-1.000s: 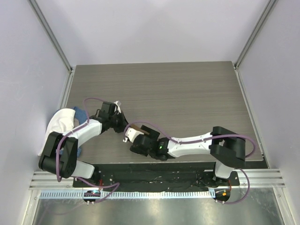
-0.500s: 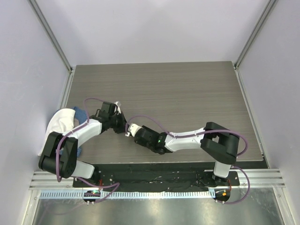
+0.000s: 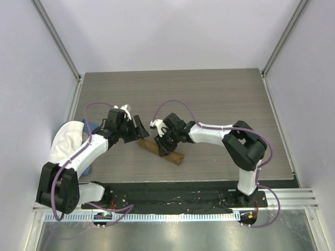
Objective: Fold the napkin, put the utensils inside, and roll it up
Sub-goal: Roll the napkin with the utensil
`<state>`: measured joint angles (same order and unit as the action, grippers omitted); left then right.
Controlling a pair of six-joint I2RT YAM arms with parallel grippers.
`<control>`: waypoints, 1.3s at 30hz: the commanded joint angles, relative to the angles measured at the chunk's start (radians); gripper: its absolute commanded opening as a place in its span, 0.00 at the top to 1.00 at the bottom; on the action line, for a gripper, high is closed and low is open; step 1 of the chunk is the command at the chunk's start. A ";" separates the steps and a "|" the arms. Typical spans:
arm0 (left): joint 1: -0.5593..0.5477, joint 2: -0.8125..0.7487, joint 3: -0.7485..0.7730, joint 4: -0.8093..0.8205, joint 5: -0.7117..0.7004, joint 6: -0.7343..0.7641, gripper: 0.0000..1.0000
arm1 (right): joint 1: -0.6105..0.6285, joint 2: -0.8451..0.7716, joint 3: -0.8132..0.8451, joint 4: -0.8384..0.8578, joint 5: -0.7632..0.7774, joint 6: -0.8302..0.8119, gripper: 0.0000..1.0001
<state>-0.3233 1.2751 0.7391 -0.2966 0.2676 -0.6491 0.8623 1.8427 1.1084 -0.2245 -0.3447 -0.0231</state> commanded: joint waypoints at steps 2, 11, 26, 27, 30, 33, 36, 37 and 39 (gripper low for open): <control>-0.002 -0.089 -0.030 0.036 -0.045 0.011 0.31 | -0.084 0.121 0.070 -0.098 -0.404 0.110 0.63; -0.010 -0.131 -0.130 0.226 0.068 -0.064 0.32 | -0.195 0.294 0.143 -0.098 -0.574 0.193 0.64; -0.051 0.036 -0.290 0.852 0.148 -0.284 0.39 | -0.249 0.394 0.179 -0.093 -0.580 0.229 0.60; -0.051 0.055 -0.294 0.876 0.153 -0.291 0.39 | -0.250 0.394 0.179 -0.093 -0.574 0.229 0.60; -0.053 0.116 -0.297 0.922 0.166 -0.307 0.41 | -0.250 0.389 0.177 -0.092 -0.562 0.229 0.60; -0.054 0.153 -0.316 0.933 0.165 -0.311 0.41 | -0.252 0.369 0.173 -0.092 -0.545 0.233 0.55; -0.054 0.179 -0.343 0.951 0.148 -0.307 0.42 | -0.261 0.333 0.163 -0.092 -0.524 0.233 0.46; -0.054 0.187 -0.352 0.955 0.145 -0.304 0.42 | -0.263 0.320 0.162 -0.092 -0.508 0.233 0.39; -0.054 0.213 -0.356 0.973 0.145 -0.294 0.42 | -0.273 0.300 0.156 -0.095 -0.496 0.230 0.33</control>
<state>-0.3729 1.4536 0.4026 0.5892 0.4156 -0.9543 0.6071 2.1609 1.2999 -0.2718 -1.0760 0.2684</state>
